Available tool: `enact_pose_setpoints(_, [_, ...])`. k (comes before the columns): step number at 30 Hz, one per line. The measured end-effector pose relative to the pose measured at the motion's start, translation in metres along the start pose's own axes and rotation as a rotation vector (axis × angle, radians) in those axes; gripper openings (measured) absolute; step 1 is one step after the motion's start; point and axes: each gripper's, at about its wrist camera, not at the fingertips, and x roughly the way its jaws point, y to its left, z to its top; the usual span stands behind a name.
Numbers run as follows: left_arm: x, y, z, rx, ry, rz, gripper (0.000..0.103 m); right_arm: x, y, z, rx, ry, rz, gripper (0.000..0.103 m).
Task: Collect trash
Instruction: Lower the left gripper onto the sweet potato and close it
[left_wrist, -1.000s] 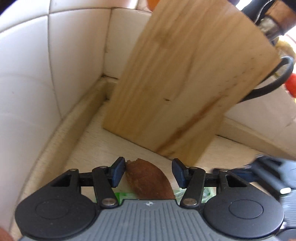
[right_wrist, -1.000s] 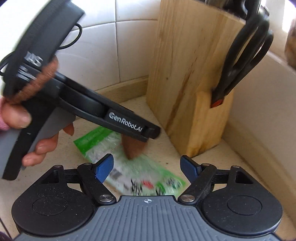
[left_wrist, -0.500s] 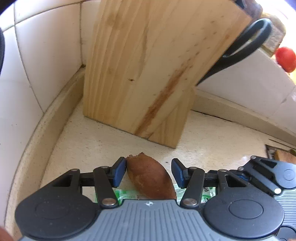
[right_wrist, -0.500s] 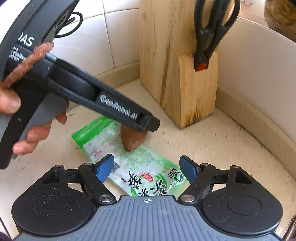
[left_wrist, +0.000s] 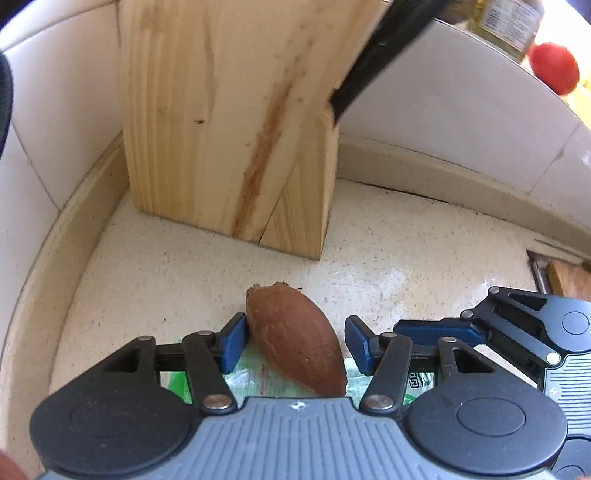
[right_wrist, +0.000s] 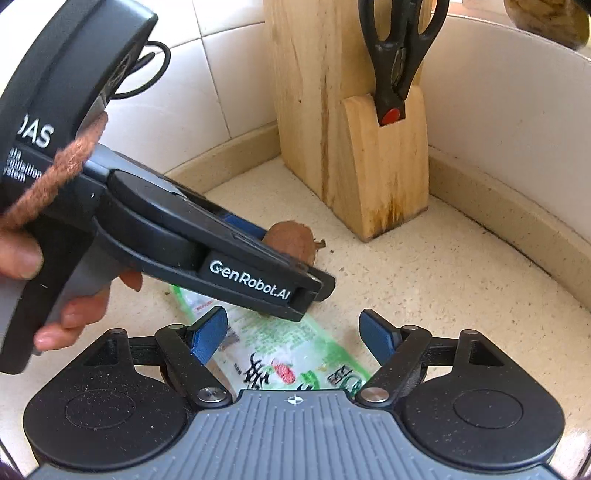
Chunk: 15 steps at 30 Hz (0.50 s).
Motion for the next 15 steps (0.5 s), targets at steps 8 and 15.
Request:
enact_pose_setpoints(8, [-0.004, -0.005, -0.005, 0.007, -0.021, 0.018, 0.043, -0.009, 0.008, -0.009, -0.021, 0.031, -0.034, 0.083])
enact_pose_setpoints(15, [-0.013, 0.001, -0.016, -0.016, -0.041, -0.045, 0.043, -0.017, 0.008, -0.017, -0.038, 0.054, -0.035, 0.088])
